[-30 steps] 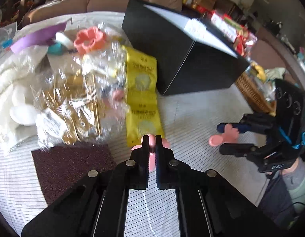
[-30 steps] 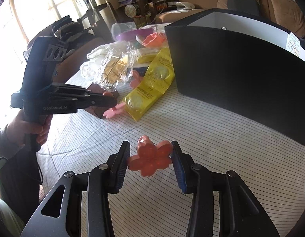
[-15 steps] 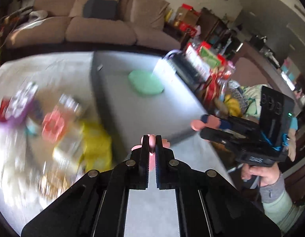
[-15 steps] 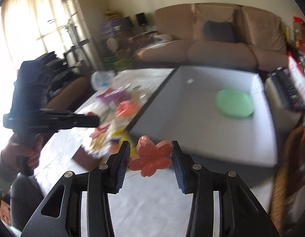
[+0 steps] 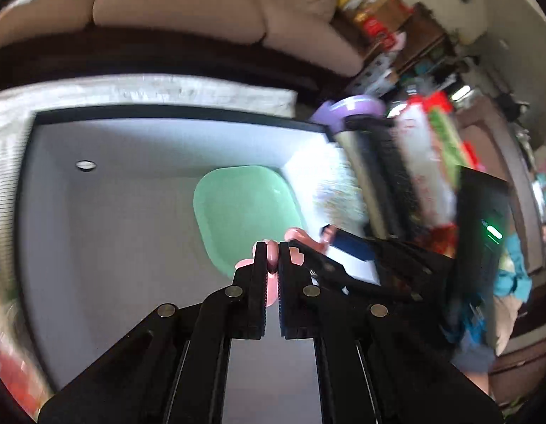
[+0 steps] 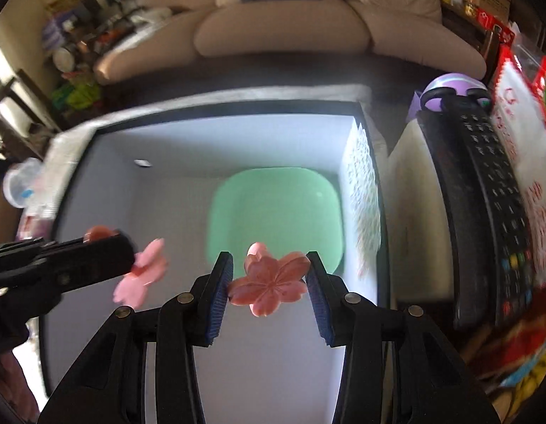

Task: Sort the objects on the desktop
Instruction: 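Carry the pink flower cutter into the box and drop it onto the green dish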

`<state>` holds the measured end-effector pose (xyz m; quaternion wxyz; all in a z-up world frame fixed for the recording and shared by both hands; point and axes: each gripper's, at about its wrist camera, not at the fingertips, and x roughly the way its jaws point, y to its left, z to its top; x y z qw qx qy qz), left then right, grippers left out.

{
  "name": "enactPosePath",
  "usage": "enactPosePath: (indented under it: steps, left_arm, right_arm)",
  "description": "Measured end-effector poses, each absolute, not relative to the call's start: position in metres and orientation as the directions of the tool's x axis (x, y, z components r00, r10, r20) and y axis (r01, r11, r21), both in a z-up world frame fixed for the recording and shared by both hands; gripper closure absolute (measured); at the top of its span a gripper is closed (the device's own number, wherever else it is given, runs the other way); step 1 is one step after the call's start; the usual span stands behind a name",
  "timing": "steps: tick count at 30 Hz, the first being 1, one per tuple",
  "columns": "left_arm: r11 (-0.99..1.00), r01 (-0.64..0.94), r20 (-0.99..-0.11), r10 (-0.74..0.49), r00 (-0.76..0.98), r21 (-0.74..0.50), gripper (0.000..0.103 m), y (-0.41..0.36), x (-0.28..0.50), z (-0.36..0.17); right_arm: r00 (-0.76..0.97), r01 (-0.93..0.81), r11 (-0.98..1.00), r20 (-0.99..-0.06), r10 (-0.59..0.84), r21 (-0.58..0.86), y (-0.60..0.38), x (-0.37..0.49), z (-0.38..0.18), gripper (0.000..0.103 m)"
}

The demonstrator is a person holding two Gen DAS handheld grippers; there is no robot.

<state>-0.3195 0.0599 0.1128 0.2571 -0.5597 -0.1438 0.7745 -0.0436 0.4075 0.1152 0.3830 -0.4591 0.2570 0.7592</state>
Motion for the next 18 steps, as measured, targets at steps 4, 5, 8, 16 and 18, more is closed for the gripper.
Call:
enactPosePath:
  steps: [4,5,8,16,18]
  left_arm:
    - [-0.846,-0.211,-0.822,0.529,-0.212,-0.490,0.098,0.079,-0.347,0.078]
    - [-0.844,-0.212,-0.824,0.531,-0.196,-0.493,0.098,0.083,-0.351,0.071]
    - [-0.860,-0.224,-0.842,0.500,-0.202,-0.458,0.097,0.091,-0.355,0.064]
    - [-0.902,-0.243,-0.868,0.416,-0.273,-0.356,0.080,0.078,-0.339,0.094]
    - [-0.900,-0.245,-0.861,0.422,-0.286,-0.360,0.078,0.066,-0.325,0.109]
  right_arm:
    - [-0.193,-0.790,-0.607,-0.905,0.379,-0.086,0.420,-0.060,0.108,0.060]
    - [-0.180,-0.781,-0.616,-0.906,0.382,-0.105,0.422,-0.065,0.107,0.059]
    - [-0.141,-0.744,-0.643,-0.899,0.415,-0.180,0.425,-0.073,0.104,0.048]
    - [-0.238,-0.747,-0.653,-0.866,0.440,-0.126,0.418,-0.049,0.124,0.046]
    - [-0.265,-0.750,-0.654,-0.863,0.430,-0.095,0.412,-0.043,0.135,0.046]
